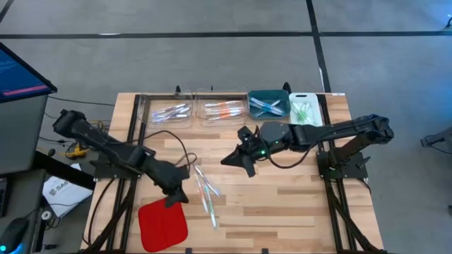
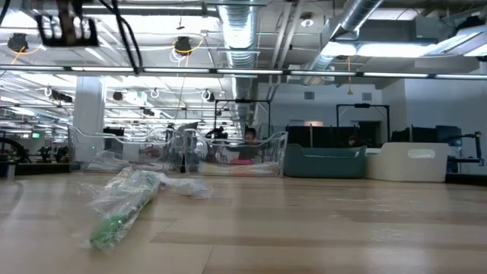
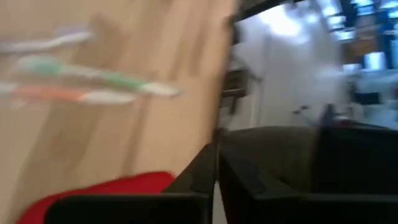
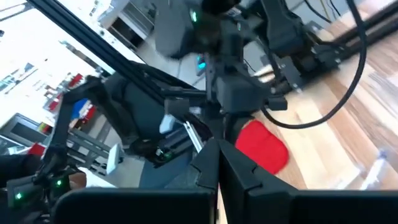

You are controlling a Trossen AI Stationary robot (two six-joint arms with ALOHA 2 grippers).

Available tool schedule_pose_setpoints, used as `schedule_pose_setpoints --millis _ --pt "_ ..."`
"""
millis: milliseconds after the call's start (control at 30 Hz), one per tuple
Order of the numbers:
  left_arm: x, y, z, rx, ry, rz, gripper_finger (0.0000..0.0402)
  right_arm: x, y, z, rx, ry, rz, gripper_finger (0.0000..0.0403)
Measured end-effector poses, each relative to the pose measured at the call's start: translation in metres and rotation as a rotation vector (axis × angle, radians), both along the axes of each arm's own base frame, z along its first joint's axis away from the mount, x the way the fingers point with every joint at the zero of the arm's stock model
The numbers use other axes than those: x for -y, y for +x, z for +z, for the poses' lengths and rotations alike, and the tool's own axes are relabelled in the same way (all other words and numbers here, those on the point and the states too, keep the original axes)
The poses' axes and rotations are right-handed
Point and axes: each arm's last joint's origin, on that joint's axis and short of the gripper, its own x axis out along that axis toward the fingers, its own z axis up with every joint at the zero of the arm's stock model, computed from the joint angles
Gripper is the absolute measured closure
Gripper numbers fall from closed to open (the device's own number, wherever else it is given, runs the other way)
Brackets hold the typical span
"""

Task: Pick & Place Toothbrushes
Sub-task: Put the violet toothbrush into the left transparent bin

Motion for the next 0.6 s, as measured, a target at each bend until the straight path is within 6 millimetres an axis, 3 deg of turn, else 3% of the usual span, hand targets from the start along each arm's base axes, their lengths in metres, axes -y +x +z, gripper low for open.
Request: schedule_pose_setpoints --millis 167,367,600 --pt "-0.006 0.006 -0.049 -0.194 0.107 0.145 0.0400 0.000 -0.002 -0.007 -0.077 -0.011 0.000 0.0403" --pt "-0.035 -0.003 -0.105 -0.414 0.242 0.335 0.0400 -0.007 -0.004 -0.010 -0.111 -0.017 0.021 0.0403" --pt "-0.049 -0.003 -0.116 -0.419 0.314 0.329 0.0400 -0.014 -0.006 -0.011 -0.118 -0.021 0.037 0.0403"
